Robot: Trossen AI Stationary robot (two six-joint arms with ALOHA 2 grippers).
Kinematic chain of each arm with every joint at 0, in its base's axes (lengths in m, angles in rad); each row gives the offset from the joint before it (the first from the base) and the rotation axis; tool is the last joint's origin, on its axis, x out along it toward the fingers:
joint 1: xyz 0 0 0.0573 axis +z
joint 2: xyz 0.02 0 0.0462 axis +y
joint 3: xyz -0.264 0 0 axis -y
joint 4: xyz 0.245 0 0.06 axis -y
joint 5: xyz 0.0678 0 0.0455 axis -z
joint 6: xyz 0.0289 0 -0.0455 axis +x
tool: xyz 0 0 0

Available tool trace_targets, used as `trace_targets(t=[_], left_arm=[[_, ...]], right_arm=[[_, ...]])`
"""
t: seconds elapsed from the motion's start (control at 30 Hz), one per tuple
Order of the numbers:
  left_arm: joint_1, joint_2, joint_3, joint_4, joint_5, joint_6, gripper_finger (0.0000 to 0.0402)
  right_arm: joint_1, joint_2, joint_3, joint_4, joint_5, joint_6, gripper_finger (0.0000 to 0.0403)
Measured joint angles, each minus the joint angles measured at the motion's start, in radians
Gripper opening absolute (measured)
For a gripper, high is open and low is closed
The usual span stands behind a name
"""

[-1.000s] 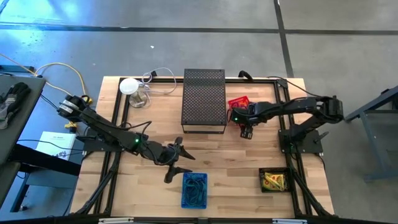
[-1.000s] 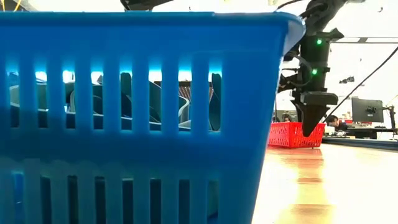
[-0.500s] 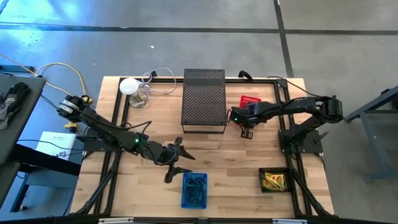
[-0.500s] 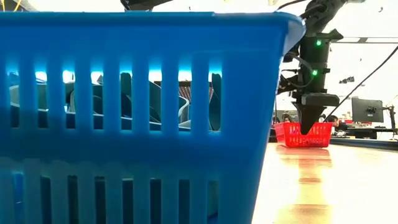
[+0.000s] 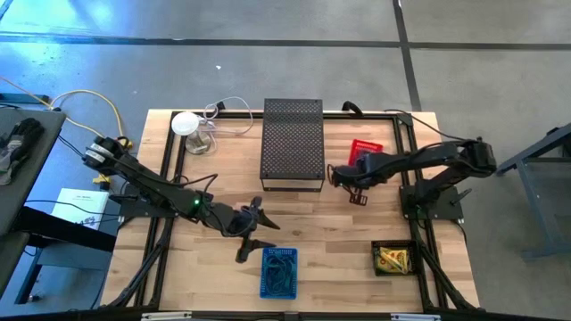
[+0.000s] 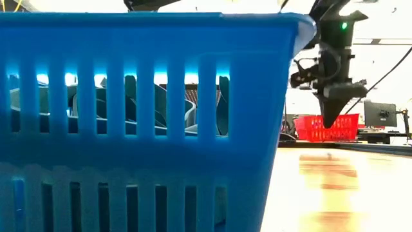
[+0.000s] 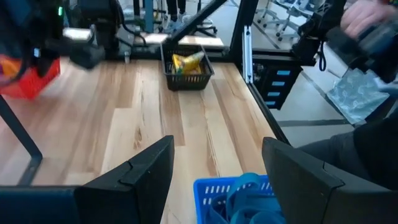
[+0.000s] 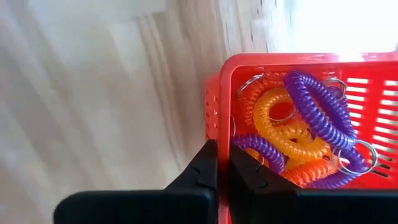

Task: Pick & Place Office Desk Supplies
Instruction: Put the red bin with spring keychain on the shelf

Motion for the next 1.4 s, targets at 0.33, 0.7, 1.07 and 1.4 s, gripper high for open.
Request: trace_targets(t=[0.33,0.7,1.07,1.4], left_arm=[[-0.005,0.036,0.000,0.010,0.008,-0.030,0.0237],[-0.013,0.030,0.000,0.019,-0.006,-0.038,0.0237],[-0.013,-0.069,0.000,-0.085,-0.194,-0.084,0.0237],[-0.051,-0.184,0.000,-0.237,-0.238,-0.154,0.0237]], right_arm=[[0.156,-0.007,0.293,-0.341,0.064,0.113,0.0003],[0.073,0.025,0.723,-0.370,0.004,-0.121,0.0003],[-0.132,0.319,1.074,-0.381,-0.105,-0.398,0.0003],[-0.219,0.506,1.192,-0.360,-0.142,-0.496,0.0003]])
